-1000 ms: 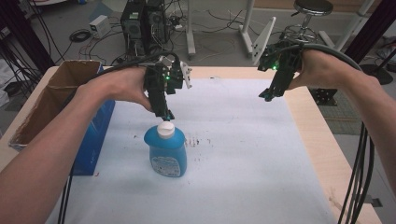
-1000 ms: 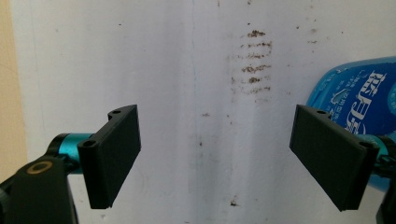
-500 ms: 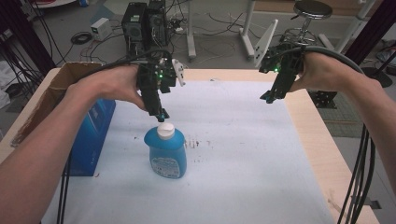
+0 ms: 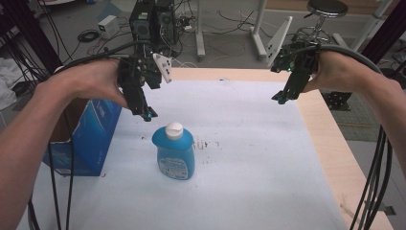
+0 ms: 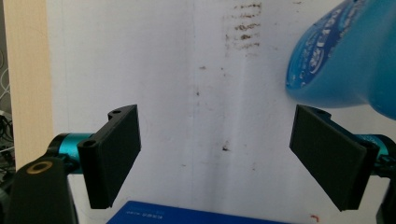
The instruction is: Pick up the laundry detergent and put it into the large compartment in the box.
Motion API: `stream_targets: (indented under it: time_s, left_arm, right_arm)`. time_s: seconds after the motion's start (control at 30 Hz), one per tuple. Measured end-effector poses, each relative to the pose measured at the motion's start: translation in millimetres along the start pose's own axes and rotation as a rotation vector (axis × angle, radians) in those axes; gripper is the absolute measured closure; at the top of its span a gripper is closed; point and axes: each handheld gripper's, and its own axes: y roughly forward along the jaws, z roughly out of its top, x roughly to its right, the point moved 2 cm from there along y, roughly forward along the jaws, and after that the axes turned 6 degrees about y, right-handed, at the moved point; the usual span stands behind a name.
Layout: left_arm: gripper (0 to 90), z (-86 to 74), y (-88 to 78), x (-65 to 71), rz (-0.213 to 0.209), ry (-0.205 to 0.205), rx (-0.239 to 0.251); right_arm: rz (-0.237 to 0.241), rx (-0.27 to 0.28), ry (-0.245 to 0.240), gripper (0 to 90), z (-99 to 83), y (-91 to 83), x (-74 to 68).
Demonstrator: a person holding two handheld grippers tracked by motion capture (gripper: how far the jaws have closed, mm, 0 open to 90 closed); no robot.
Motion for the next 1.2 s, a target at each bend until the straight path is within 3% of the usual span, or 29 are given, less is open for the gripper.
stream_targets:
  time_s: [0.63,1.2]
  left_arm:
    - [16.5,-18.6,-5.6,40.2,-0.063,0.022,0.033]
    - [16.5,-8.1,6.6,54.8,-0.123,0.044,0.099]
  right_arm:
    - [-0.016,-0.021,0.003,12.2,-1.8,-5.5,-3.2]
    - [-0.017,-0.025,-0.001,12.3,0.9,-8.2,-7.7]
